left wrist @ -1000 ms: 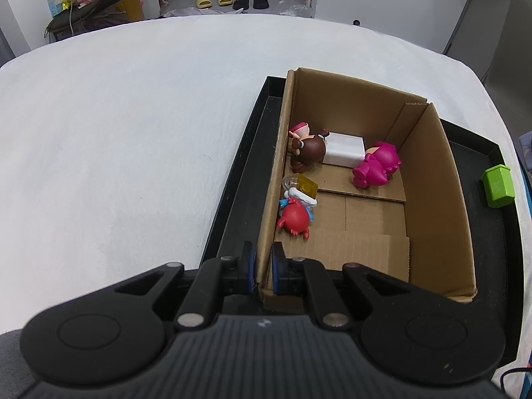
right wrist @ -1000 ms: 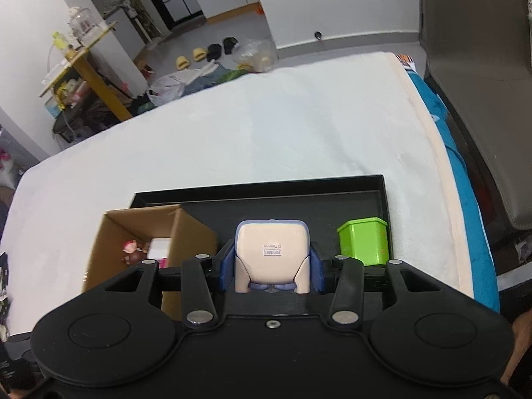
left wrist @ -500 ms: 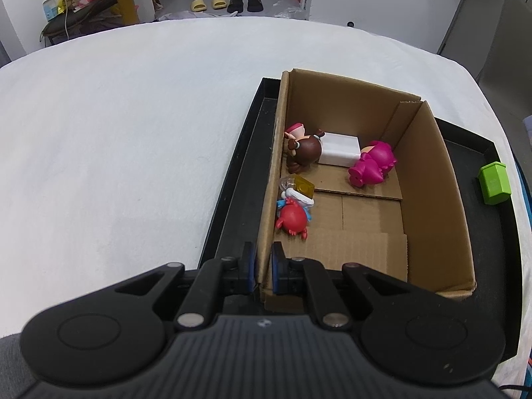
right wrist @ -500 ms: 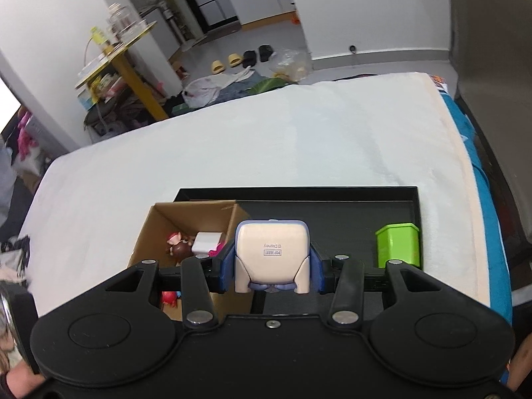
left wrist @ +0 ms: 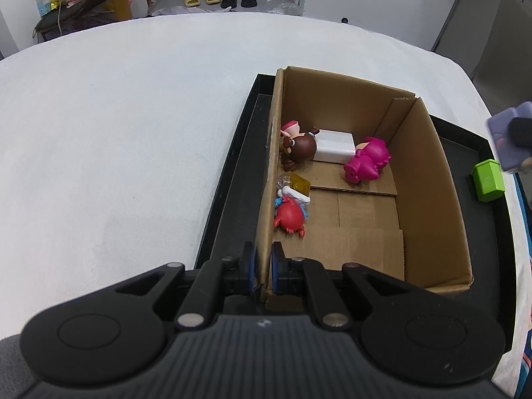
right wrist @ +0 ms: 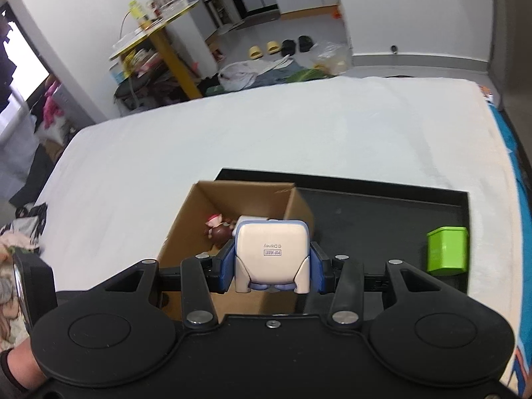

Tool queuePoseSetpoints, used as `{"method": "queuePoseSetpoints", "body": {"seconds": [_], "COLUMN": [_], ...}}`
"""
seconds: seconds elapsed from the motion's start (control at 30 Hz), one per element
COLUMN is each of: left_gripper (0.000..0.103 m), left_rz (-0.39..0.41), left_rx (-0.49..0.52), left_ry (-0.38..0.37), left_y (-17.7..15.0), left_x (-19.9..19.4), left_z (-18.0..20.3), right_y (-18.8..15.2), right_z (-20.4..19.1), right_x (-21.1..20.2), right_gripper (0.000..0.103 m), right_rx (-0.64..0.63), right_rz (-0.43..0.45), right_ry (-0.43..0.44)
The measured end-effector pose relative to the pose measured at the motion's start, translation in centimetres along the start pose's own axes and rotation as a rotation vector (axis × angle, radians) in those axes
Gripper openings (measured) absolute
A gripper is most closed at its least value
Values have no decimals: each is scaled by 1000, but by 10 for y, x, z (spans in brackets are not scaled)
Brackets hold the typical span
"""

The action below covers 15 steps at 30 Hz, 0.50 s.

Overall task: Organize rigid objects
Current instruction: 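Carry the white-blue cube toy with the right tool over the box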

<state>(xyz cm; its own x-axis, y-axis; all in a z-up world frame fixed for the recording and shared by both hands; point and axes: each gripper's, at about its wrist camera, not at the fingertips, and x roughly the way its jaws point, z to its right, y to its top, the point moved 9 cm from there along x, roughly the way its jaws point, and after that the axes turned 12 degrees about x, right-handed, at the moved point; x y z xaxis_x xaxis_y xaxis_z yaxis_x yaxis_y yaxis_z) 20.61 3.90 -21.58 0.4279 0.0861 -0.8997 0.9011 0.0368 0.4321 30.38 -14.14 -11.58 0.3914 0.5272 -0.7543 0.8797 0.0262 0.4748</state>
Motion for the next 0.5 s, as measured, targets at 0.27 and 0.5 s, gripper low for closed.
{"method": "queuePoseSetpoints", "body": {"seconds": [0.27, 0.5], "left_gripper": [9, 9], "left_rz": [8, 18], "left_rx": [-7, -7], "left_ry": [-18, -15], "left_y": [0, 0], "left_x": [0, -2], "left_z": [-1, 0], "right_y": [-13, -21], "right_z": [-24, -34], "right_x": [32, 51], "right_gripper": [44, 44], "right_rx": [-39, -17], "right_rz": [-74, -133], "right_ry": [1, -12]}}
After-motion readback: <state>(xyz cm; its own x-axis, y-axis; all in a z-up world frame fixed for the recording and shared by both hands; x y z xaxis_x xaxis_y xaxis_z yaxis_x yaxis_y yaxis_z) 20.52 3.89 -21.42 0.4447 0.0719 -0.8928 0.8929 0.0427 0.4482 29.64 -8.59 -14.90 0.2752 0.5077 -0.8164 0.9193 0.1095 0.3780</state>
